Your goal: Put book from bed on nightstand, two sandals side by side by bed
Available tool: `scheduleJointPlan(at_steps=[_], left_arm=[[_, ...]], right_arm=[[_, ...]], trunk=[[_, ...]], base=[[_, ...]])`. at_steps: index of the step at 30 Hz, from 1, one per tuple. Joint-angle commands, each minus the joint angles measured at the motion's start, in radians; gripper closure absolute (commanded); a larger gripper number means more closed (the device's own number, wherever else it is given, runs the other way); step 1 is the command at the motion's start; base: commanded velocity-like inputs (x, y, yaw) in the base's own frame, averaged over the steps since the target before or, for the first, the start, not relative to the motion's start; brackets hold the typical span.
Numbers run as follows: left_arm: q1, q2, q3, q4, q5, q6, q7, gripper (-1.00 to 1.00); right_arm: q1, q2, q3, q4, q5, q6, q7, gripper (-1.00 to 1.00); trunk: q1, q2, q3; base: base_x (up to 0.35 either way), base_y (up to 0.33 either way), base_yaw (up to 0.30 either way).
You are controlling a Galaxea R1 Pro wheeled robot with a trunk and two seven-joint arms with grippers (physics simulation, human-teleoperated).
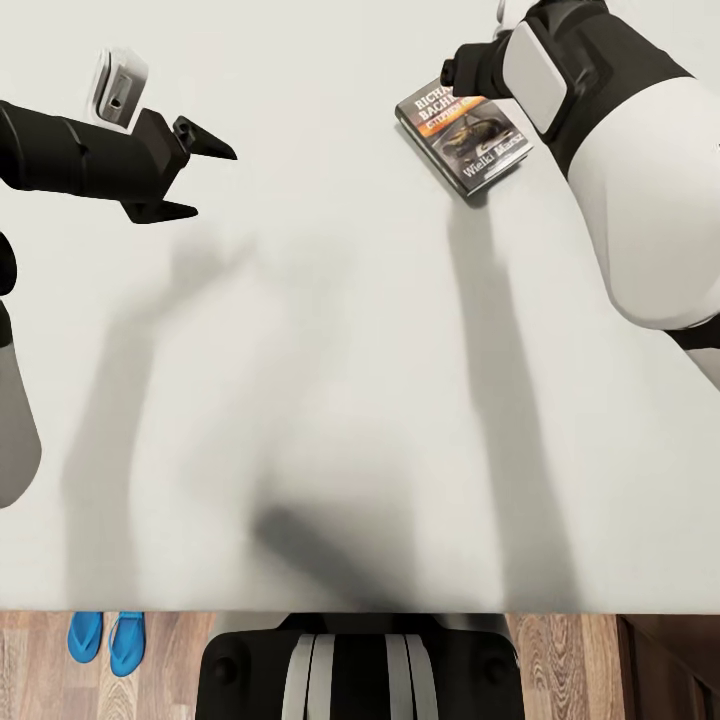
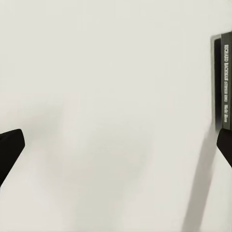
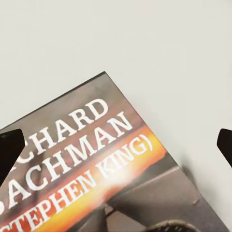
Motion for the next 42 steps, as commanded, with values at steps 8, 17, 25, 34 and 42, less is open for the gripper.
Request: scheduleJointPlan(at_steps=[8, 17, 25, 34, 42], left_arm=[[-0.001, 0.001, 0.0, 0.0, 0.006, 0.008, 0.009, -1.0], [-0.001, 0.001, -0.001, 0.0, 0.006, 0.008, 0.01, -1.0], [-0.001, 0.001, -0.002, 0.0, 0.006, 0.008, 0.01, -1.0], [-0.001, 0.001, -0.002, 0.0, 0.006, 0.008, 0.01, -1.0], [-0.001, 0.002, -0.002, 0.0, 0.006, 0.008, 0.011, -1.0]], right_arm=[[0.0, 0.001, -0.007, 0.01, 0.004, 0.005, -0.002, -1.0], [0.007, 0.0, -0.008, 0.037, 0.002, 0.0, -0.001, -1.0], [0.011, 0.001, -0.004, 0.042, 0.007, -0.074, -0.001, -1.0], [0.012, 0.002, -0.003, 0.043, 0.01, -0.102, -0.001, -1.0], [0.013, 0.002, -0.003, 0.045, 0.009, -0.099, -0.001, -1.0]], trunk=[[0.0, 0.0, 0.0], [0.0, 0.0, 0.0], [0.0, 0.0, 0.0], [0.0, 0.0, 0.0], [0.0, 0.0, 0.0]], base=[[0.002, 0.0, 0.0], [0.0, 0.0, 0.0], [0.0, 0.0, 0.0], [0.0, 0.0, 0.0], [0.0, 0.0, 0.0]])
